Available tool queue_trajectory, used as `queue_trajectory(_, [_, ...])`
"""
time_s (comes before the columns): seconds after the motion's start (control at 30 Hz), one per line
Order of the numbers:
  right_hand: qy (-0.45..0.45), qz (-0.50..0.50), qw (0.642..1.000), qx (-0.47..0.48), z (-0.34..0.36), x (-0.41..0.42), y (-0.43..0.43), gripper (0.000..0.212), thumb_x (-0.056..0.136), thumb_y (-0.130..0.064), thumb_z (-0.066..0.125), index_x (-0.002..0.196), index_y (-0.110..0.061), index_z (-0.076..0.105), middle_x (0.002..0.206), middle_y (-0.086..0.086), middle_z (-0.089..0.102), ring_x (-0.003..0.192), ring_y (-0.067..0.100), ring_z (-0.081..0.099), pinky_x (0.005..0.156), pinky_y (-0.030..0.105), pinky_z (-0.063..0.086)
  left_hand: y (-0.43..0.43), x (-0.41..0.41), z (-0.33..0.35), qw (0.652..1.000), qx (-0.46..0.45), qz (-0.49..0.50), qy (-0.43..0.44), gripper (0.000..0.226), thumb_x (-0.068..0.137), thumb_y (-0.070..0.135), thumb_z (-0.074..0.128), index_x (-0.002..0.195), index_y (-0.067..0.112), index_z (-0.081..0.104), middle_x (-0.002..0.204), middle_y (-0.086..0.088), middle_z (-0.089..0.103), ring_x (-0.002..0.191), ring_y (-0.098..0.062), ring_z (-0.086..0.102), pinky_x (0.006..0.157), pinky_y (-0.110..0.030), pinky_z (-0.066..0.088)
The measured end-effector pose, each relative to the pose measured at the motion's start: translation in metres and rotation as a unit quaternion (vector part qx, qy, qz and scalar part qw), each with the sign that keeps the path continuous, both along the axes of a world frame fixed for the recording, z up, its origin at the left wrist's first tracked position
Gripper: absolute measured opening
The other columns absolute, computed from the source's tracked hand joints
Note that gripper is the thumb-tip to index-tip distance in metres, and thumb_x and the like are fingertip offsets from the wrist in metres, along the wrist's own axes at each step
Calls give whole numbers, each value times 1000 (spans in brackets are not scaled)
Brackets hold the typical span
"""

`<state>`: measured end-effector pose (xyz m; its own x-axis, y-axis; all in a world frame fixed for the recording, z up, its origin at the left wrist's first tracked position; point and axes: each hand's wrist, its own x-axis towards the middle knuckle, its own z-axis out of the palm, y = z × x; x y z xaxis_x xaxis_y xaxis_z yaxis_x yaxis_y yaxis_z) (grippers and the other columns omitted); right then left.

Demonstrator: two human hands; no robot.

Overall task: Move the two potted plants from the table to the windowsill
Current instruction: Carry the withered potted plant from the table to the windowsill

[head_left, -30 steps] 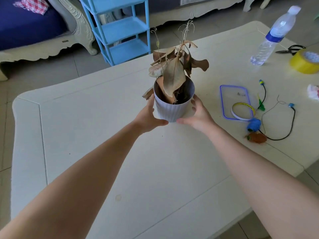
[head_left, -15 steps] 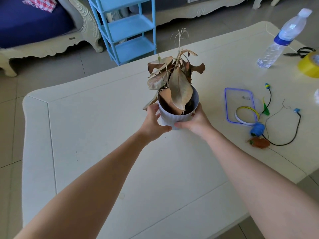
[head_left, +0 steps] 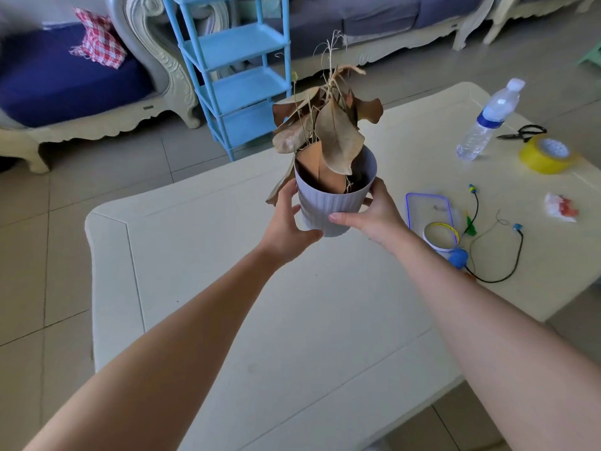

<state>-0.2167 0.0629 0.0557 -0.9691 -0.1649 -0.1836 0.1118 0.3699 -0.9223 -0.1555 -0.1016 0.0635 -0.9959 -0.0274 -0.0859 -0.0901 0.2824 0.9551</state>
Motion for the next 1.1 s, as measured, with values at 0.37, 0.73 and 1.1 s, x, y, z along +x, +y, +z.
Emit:
queue_trajectory(0.37, [54,16,998,-16,155,38,-29,90,61,-25,87,134,-15,35,125,-8,45,117,22,51,76,26,47,-31,36,133,995,-22,40,92,90,69,12,77,137,24,20,144,4,29,132,-10,32,110,-35,31])
queue_trajectory(0.73, [84,48,994,-48,262,86,-71,90,56,-28,88,130,-18,39,123,-5,49,110,22,56,70,25,48,-68,90,238,986,-40,100,130,82,70,17,78,132,28,25,140,1,32,127,-20,42,96,-39,49])
queue_trajectory(1.1, [88,144,983,-78,335,158,-98,82,46,-37,85,115,-30,41,114,-11,55,103,15,59,78,30,51,-88,188,307,963,-73,195,172,78,71,12,77,132,19,30,136,-6,38,118,-16,45,82,-11,46])
